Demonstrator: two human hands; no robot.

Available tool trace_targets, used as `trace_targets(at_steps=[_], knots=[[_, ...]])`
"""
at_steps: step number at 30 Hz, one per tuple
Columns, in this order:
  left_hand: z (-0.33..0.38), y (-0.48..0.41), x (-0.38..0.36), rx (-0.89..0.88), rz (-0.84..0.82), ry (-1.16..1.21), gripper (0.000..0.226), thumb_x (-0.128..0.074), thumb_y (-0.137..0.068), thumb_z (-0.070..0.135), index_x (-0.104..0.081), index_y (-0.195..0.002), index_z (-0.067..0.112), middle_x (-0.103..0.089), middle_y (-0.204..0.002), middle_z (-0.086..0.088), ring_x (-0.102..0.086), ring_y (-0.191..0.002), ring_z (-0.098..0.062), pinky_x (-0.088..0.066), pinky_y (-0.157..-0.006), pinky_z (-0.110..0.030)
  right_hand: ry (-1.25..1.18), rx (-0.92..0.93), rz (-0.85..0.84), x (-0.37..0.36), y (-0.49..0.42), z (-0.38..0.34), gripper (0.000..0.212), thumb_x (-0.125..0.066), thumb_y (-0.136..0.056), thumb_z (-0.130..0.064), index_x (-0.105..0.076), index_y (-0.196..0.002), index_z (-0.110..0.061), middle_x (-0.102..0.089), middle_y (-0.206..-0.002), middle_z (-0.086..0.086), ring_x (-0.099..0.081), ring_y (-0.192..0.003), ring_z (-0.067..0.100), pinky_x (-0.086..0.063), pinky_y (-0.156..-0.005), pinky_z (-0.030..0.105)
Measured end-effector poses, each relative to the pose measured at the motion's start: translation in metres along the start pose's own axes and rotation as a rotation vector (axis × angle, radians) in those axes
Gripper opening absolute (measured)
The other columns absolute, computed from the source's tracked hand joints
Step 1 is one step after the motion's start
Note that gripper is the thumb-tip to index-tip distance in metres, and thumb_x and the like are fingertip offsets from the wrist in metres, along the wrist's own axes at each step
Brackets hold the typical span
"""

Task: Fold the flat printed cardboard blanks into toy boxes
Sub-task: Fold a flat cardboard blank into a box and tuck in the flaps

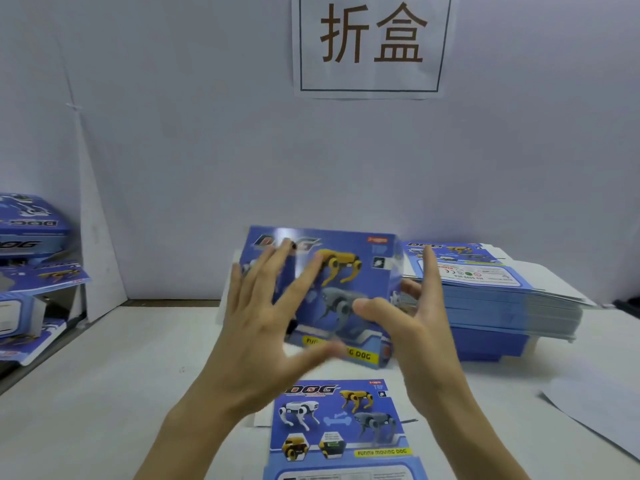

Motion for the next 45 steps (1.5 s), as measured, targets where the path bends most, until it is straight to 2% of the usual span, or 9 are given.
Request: trace_targets(at_steps=[4,7,10,20,24,29,35,40,45], knots=[[-0.029,0.009,-0.005,0.681,0.172,0.318,0.110,-0.039,-0.066,0.091,0.015,-0.148,0.042,0.016,-0.159,0.009,0.013,-0.145,-0.007,0.004,-0.114,-0.035,-0.197,-0.052,0.099,0.007,-0.007,0.012,0.102,-0.079,-0.040,-0.039,-0.039,-0.133,-0.055,-0.047,-0.128,0.015,-0.061,-0.110,0.035,-0.044,-0.077,0.042],[-0.039,0.009,-0.015,0.892,0.296,1.031,0.108,-0.069,-0.058,0.059,-0.016,-0.148,0.033,-0.051,-0.138,0.004,-0.047,-0.129,-0.020,-0.040,-0.103,-0.036,-0.324,-0.116,-0.023,-0.006,-0.005,0.021,0.077,-0.079,-0.053,-0.024,-0.047,-0.120,-0.046,-0.059,-0.119,0.015,-0.068,-0.099,0.030,-0.054,-0.073,0.043],[-0.050,0.007,-0.013,0.800,0.347,1.281,0.083,-0.074,-0.062,0.036,-0.041,-0.137,0.024,-0.070,-0.111,-0.004,-0.072,-0.085,-0.018,-0.059,-0.063,-0.033,-0.289,-0.165,-0.087,-0.008,-0.006,0.025,0.053,-0.068,-0.062,-0.031,-0.051,-0.113,-0.029,-0.069,-0.097,0.003,-0.063,-0.087,0.020,-0.046,-0.082,0.041],[-0.033,0.015,-0.046,0.452,-0.366,1.022,0.096,-0.082,-0.072,0.017,-0.024,-0.148,0.030,-0.056,-0.136,0.006,-0.061,-0.116,-0.018,-0.055,-0.089,-0.036,-0.194,-0.140,-0.174,0.014,-0.020,0.026,0.040,-0.050,-0.080,-0.054,-0.067,-0.110,-0.033,-0.071,-0.112,-0.002,-0.066,-0.104,0.015,-0.050,-0.083,0.034],[-0.039,0.014,-0.051,0.733,-0.150,1.203,0.084,-0.065,-0.072,0.069,-0.047,-0.130,0.011,-0.057,-0.129,-0.018,-0.060,-0.111,-0.031,-0.045,-0.099,-0.048,-0.108,-0.198,-0.142,0.005,-0.022,0.040,0.026,-0.062,-0.085,-0.041,-0.065,-0.107,-0.028,-0.070,-0.114,0.002,-0.065,-0.106,0.019,-0.049,-0.095,0.044],[-0.044,0.022,-0.061,0.840,-0.073,1.197,0.064,-0.056,-0.078,0.054,-0.055,-0.121,0.007,-0.067,-0.110,-0.017,-0.068,-0.092,-0.018,-0.055,-0.079,-0.031,-0.270,-0.225,-0.039,0.002,-0.016,0.051,0.026,-0.050,-0.090,-0.050,-0.070,-0.103,-0.038,-0.070,-0.114,-0.002,-0.065,-0.108,0.022,-0.052,-0.090,0.044],[-0.029,0.018,-0.062,0.923,-0.022,1.231,0.099,-0.052,-0.051,0.082,-0.049,-0.131,0.023,-0.070,-0.111,-0.005,-0.069,-0.080,-0.014,-0.053,-0.072,-0.030,-0.412,-0.303,-0.016,0.004,-0.017,0.056,0.035,-0.040,-0.097,-0.035,-0.075,-0.094,-0.035,-0.075,-0.099,-0.003,-0.072,-0.087,0.017,-0.055,-0.063,0.030],[-0.030,0.018,-0.055,0.933,0.106,1.198,0.056,-0.063,-0.055,0.060,-0.054,-0.105,0.035,-0.057,-0.130,-0.005,-0.056,-0.118,-0.026,-0.041,-0.103,-0.055,-0.657,-0.494,-0.018,0.007,-0.022,0.066,0.032,-0.040,-0.098,-0.020,-0.066,-0.114,-0.013,-0.072,-0.108,0.014,-0.069,-0.089,0.031,-0.054,-0.074,0.040],[-0.035,0.022,-0.058,0.913,0.168,1.370,0.055,-0.055,-0.060,0.051,-0.058,-0.106,0.020,-0.069,-0.101,-0.008,-0.073,-0.072,-0.019,-0.056,-0.054,-0.031,-0.480,-0.777,-0.428,-0.005,-0.003,0.079,0.043,-0.045,-0.092,-0.018,-0.057,-0.133,-0.010,-0.048,-0.140,0.024,-0.048,-0.104,0.037,-0.036,-0.107,0.048]])
Point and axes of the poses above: each hand's wrist, its own y-axis away from the middle knuckle, its own x-axis out of the back of the hand, z = x × y, the point moved 5 cm from there along -y, towards the middle knuckle
